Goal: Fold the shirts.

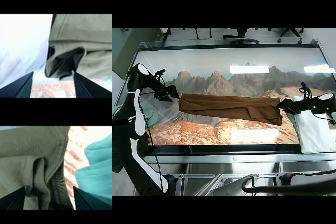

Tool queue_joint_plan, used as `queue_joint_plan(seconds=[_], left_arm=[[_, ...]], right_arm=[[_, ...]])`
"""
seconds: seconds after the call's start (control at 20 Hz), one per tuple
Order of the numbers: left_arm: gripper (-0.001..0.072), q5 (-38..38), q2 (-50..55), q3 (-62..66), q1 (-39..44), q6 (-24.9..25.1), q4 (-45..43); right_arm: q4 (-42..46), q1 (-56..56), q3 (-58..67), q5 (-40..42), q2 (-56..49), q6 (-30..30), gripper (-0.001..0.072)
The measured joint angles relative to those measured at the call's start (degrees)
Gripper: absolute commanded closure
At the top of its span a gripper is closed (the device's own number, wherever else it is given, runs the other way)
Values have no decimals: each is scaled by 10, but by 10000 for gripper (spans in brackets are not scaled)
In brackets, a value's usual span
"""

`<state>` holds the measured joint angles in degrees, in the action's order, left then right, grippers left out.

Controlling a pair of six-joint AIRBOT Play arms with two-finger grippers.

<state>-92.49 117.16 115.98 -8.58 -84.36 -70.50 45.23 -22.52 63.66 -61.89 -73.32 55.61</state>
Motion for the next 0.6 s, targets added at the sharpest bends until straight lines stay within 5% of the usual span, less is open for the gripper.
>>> queue_joint_plan(seconds=[0.15, 0.2, 0.25, 0.3, 0.35, 0.4, 0.5, 0.6], left_arm=[[167, 6, -22, 0, 6, -4, 1], [167, 14, -30, 0, 10, -5, 3], [168, 20, -37, 0, 16, -5, 3], [262, 25, -42, 0, 22, -5, 7], [477, 31, -47, 0, 30, -5, 16], [697, 36, -50, 0, 40, -5, 30], [691, 49, -54, 0, 64, 8, 66], [691, 69, -54, 0, 97, 20, 90]], right_arm=[[-16, 10, 2, -6, -23, 5, 69], [-25, 13, 2, -9, -33, 5, 139], [-29, 15, 2, -8, -42, 5, 312], [-35, 16, 2, -9, -53, 5, 367], [-43, 17, 2, -9, -61, 5, 383], [-50, 18, 2, -10, -69, 3, 589], [-68, 19, 1, -13, -81, -9, 687], [-77, 19, 3, -17, -84, -20, 688]])
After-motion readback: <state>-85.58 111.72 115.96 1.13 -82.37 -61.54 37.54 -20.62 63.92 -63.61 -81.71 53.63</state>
